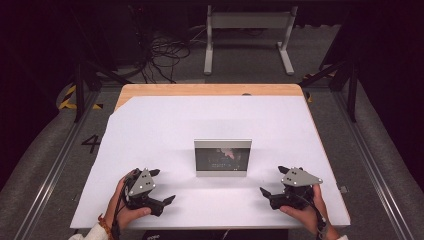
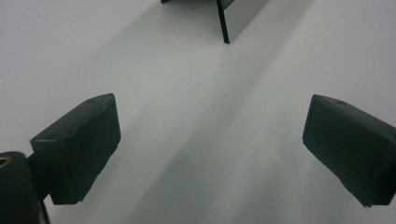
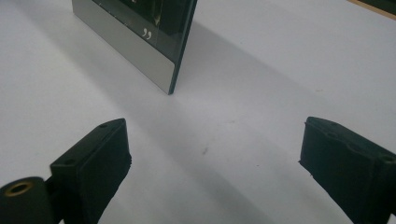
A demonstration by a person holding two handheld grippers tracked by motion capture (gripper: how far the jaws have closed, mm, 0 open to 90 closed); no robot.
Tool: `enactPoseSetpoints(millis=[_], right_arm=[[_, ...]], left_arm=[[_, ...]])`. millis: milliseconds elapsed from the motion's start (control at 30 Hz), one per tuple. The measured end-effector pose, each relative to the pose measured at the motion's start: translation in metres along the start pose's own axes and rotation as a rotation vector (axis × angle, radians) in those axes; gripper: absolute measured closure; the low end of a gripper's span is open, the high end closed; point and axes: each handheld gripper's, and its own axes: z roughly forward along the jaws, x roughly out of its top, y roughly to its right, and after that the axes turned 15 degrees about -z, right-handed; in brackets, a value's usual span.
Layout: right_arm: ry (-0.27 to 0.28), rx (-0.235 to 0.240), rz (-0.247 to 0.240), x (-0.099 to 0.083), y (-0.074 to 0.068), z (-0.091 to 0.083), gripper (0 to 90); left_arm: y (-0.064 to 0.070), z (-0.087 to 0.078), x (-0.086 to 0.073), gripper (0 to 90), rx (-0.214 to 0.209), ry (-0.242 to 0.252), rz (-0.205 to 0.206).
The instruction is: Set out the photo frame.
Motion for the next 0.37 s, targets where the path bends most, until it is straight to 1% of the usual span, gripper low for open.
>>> enactPoseSetpoints(millis=[167,267,333,367], right_arm=[[-0.005,-0.009,-0.019,0.0003,-0.0009,0.0000,8.7],[-0.004,-0.018,-0.014,0.0003,-0.0006,-0.0006,8.8],[0.000,-0.016,-0.011,0.0002,-0.0002,-0.0009,8.9],[0.001,-0.017,-0.008,0.0000,0.0003,-0.0006,8.9]], left_arm=[[-0.0004,0.0021,0.0001,5.1,0.008,-0.013,0.004],[-0.0012,0.0029,0.0002,5.1,0.010,-0.016,0.005],[-0.0017,0.0030,0.0001,5.1,0.012,-0.014,0.000],[-0.0030,0.0032,-0.0001,5.1,0.008,-0.012,-0.009]])
